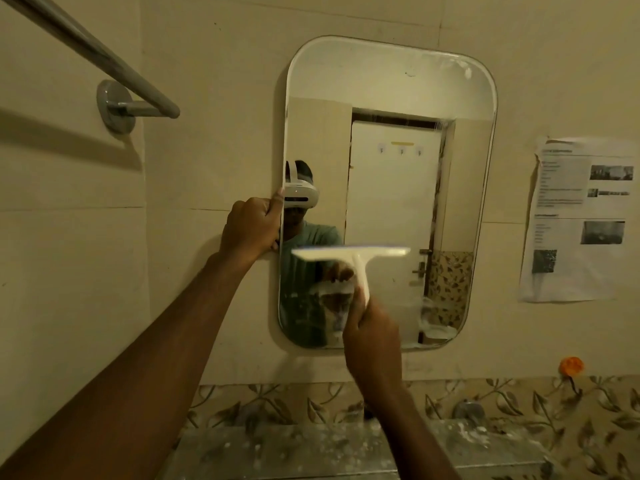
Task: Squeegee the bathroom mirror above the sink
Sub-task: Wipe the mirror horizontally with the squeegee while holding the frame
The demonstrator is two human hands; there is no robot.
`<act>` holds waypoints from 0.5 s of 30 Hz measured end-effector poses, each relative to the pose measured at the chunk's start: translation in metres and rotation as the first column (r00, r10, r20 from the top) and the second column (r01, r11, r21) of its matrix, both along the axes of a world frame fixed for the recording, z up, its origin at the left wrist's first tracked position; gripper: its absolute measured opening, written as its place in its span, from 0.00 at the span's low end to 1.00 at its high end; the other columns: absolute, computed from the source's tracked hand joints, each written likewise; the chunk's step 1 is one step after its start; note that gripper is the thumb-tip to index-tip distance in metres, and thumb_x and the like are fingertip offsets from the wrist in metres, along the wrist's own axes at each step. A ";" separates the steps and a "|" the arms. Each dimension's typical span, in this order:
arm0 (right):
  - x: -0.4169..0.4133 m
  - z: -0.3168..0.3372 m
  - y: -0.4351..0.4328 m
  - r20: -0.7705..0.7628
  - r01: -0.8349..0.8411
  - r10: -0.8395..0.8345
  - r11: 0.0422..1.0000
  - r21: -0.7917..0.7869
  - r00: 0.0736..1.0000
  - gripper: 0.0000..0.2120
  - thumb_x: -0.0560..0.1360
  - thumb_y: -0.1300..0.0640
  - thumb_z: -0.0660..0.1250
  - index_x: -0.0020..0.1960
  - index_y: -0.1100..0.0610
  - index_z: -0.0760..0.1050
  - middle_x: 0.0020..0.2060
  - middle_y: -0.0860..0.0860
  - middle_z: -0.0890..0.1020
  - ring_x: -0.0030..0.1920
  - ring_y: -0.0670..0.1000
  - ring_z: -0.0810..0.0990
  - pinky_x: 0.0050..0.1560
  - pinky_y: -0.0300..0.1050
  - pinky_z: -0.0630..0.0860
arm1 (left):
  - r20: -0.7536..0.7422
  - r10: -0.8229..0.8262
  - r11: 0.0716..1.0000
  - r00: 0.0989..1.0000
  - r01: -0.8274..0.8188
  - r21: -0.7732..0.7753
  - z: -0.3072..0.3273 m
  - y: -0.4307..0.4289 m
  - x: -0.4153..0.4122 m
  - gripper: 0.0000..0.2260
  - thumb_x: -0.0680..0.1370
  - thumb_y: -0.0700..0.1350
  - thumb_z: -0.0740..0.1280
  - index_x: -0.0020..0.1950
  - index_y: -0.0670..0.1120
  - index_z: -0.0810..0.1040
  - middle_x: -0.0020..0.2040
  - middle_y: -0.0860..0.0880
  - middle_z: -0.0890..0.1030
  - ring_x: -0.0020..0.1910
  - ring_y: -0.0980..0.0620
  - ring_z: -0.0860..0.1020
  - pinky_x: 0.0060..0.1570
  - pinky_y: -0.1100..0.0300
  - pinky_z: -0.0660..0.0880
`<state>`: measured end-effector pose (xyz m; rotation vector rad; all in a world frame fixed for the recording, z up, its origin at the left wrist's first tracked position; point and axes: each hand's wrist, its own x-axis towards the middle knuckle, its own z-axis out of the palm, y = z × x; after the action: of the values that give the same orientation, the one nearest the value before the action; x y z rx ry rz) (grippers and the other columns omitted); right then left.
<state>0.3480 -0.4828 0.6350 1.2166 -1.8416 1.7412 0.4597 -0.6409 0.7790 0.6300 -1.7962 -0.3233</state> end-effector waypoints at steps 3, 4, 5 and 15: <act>0.006 -0.040 0.007 0.052 0.038 -0.042 0.996 0.080 0.998 0.26 0.75 0.37 0.48 0.46 0.55 0.76 0.28 0.48 0.78 0.26 0.42 0.78 0.23 0.34 0.74 | 0.004 -0.006 1.000 1.000 0.006 0.005 0.001 0.004 0.001 0.27 0.81 0.61 0.54 0.30 0.46 0.74 0.26 0.45 0.80 0.24 0.49 0.80 0.35 0.47 0.81; 0.006 -0.042 0.010 0.042 0.046 -0.050 0.996 0.080 0.998 0.27 0.74 0.37 0.47 0.45 0.55 0.76 0.28 0.47 0.78 0.26 0.42 0.78 0.23 0.33 0.73 | 0.015 -0.014 1.000 1.000 0.013 0.012 0.003 0.006 0.002 0.27 0.82 0.60 0.54 0.31 0.45 0.74 0.27 0.45 0.80 0.25 0.48 0.80 0.35 0.47 0.81; 0.006 -0.039 0.013 0.028 0.043 -0.045 0.997 0.070 0.999 0.27 0.74 0.36 0.46 0.43 0.54 0.75 0.27 0.46 0.77 0.26 0.40 0.77 0.22 0.32 0.71 | 0.035 -0.031 0.999 0.999 0.030 0.028 0.005 0.007 0.003 0.27 0.82 0.60 0.54 0.32 0.44 0.75 0.28 0.44 0.81 0.25 0.47 0.81 0.36 0.47 0.82; -0.031 0.120 0.024 -0.137 0.024 -0.048 0.985 -0.169 0.989 0.16 0.83 0.46 0.52 0.38 0.45 0.69 0.29 0.43 0.73 0.29 0.31 0.75 0.24 0.24 0.67 | -0.047 -0.081 0.996 0.996 0.083 0.039 0.046 0.014 0.010 0.23 0.80 0.58 0.62 0.41 0.40 0.82 0.33 0.44 0.83 0.28 0.49 0.82 0.33 0.56 0.82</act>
<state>0.3174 -0.4590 0.7547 1.1992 -1.5941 1.7059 0.4693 -0.6266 0.8252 0.5735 -1.7785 -0.4279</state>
